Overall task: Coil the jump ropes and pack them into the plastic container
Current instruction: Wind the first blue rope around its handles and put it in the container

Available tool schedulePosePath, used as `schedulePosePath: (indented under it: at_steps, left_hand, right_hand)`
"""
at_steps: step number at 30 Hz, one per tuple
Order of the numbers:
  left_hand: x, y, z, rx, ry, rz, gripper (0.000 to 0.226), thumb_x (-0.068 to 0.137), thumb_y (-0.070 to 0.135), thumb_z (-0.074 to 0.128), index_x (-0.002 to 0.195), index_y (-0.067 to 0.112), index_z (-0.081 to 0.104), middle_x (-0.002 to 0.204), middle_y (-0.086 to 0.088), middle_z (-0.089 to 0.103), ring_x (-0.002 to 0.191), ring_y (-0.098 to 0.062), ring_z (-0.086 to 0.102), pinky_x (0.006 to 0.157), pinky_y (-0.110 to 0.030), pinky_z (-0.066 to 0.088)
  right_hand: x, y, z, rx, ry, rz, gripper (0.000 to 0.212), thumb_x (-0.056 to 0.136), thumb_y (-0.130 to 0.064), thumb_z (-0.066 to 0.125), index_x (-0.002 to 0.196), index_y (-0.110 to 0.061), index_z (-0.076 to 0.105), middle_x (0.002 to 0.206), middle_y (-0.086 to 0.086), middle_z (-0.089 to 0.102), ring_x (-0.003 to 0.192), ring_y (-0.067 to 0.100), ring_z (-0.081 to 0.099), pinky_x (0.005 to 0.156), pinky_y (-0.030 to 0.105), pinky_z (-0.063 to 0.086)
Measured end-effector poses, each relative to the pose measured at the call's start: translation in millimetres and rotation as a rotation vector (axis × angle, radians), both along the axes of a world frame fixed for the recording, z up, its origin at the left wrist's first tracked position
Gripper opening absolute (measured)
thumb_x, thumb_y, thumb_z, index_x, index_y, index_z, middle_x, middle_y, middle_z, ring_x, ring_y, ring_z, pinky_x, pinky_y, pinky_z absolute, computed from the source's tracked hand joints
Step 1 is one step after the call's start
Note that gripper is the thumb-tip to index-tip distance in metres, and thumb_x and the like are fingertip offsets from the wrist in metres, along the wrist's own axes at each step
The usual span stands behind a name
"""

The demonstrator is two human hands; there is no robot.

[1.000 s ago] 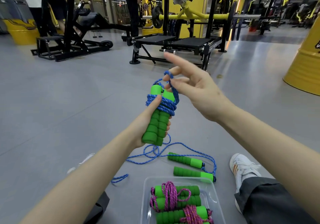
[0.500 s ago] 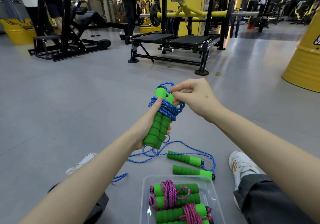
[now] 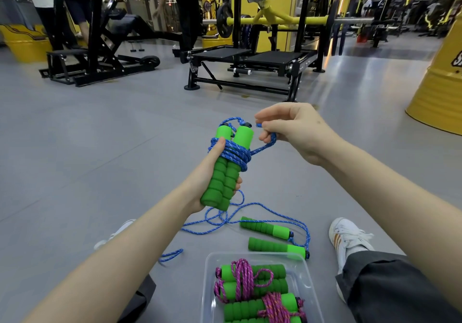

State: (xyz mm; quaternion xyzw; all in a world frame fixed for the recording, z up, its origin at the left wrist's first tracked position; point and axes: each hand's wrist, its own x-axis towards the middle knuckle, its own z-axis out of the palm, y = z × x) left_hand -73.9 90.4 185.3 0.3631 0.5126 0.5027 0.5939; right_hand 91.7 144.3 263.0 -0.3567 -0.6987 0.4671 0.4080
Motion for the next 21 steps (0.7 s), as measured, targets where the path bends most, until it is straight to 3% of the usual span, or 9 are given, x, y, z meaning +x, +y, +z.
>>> schedulePosePath:
  at_steps: [6,10,12,16,19,21]
  left_hand:
    - [-2,-1,1,-0.006,0.036,0.041,0.06,0.088,0.063,0.04,0.093,0.009,0.065,0.07,-0.009,0.066,0.057,-0.019,0.061,0.052,-0.024,0.052]
    - [-6,0,3,0.012,0.049,0.069,0.058,0.089,0.062,0.039,0.092,0.011,0.066,0.068,-0.007,0.069,0.059,-0.019,0.063,0.059,-0.027,0.053]
    - [-7,1,5,0.035,0.046,0.066,0.059,0.089,0.063,0.039,0.093,0.011,0.067,0.068,-0.007,0.07,0.059,-0.019,0.063,0.061,-0.028,0.052]
    - [4,2,9,0.067,0.038,0.01,0.061,0.089,0.064,0.037,0.094,0.011,0.067,0.07,-0.008,0.069,0.058,-0.019,0.062,0.063,-0.029,0.051]
    - [13,2,7,0.064,0.03,0.007,0.06,0.089,0.062,0.037,0.098,0.011,0.066,0.068,-0.007,0.07,0.057,-0.019,0.063,0.061,-0.028,0.052]
    - [10,2,6,0.061,0.022,0.026,0.059,0.09,0.061,0.038,0.106,0.01,0.064,0.069,-0.007,0.071,0.056,-0.018,0.064,0.059,-0.027,0.054]
  right_hand:
    - [-8,-3,-6,-0.007,-0.021,0.017,0.031,0.085,0.007,0.056,0.114,-0.005,0.057,0.099,0.004,0.056,0.053,0.011,0.061,0.064,0.019,0.056]
    - [-4,5,-7,-0.069,-0.052,-0.013,0.041,0.084,0.012,0.049,0.12,-0.005,0.055,0.095,0.003,0.055,0.045,0.006,0.044,0.049,0.016,0.039]
    - [-1,7,-10,-0.015,-0.277,-0.049,0.042,0.084,0.007,0.049,0.122,-0.01,0.055,0.098,0.004,0.053,0.052,0.009,0.044,0.049,0.016,0.037]
    - [-3,9,-30,0.36,-1.067,-0.098,0.037,0.08,-0.004,0.054,0.117,-0.004,0.057,0.108,0.013,0.06,0.089,0.028,0.055,0.072,0.03,0.047]
    - [-5,3,-37,0.388,-1.206,-0.042,0.02,0.083,-0.004,0.05,0.098,-0.004,0.063,0.086,0.017,0.057,0.077,0.033,0.054,0.062,0.03,0.04]
    - [-5,1,-33,0.459,-1.216,-0.019,0.017,0.088,-0.012,0.048,0.086,-0.009,0.064,0.082,0.016,0.057,0.077,0.031,0.047,0.067,0.03,0.033]
